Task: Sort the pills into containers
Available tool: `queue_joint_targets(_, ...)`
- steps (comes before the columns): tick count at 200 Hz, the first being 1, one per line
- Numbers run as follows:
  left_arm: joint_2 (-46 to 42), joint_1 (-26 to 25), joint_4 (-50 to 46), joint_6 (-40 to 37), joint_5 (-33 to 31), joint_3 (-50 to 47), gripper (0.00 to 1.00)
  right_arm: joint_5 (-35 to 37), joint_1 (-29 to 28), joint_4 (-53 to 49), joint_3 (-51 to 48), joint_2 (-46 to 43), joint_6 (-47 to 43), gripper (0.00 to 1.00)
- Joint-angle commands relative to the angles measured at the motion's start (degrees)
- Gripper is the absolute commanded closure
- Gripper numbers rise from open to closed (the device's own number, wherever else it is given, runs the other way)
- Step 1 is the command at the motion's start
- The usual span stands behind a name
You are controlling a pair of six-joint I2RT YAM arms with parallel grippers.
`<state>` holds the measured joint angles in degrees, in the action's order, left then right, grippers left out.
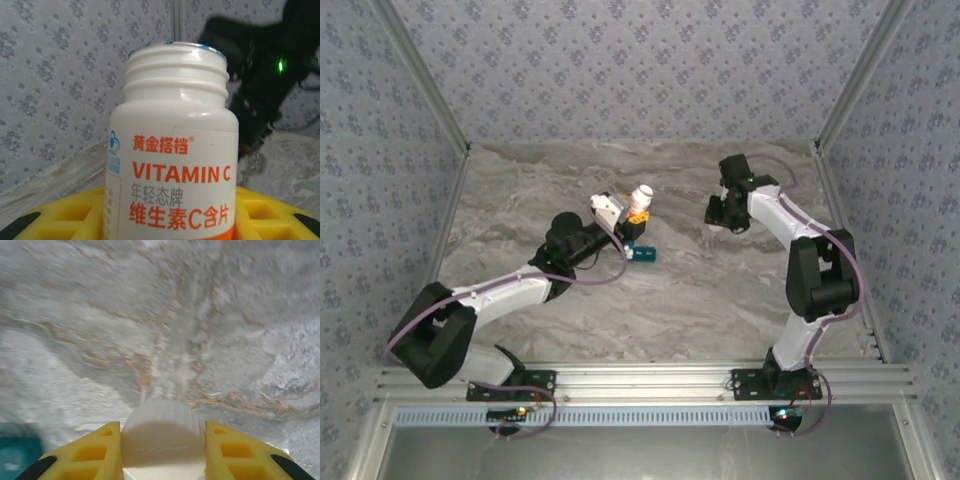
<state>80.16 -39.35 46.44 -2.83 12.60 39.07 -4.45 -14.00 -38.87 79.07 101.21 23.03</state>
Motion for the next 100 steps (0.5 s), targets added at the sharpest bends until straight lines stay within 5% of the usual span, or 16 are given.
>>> queue_joint_targets(1,3.55,1.18,3.23,-1.89,4.67,1.11,1.0,-3.97,-0.2,-4.16,5.31,-2.15,-0.33,0.73)
queue_joint_targets(100,24.67,7.26,7.29,0.08,20.79,14.48,1.0,-21.1,3.77,-9.71,20.21,1.34,-0.93,0.72)
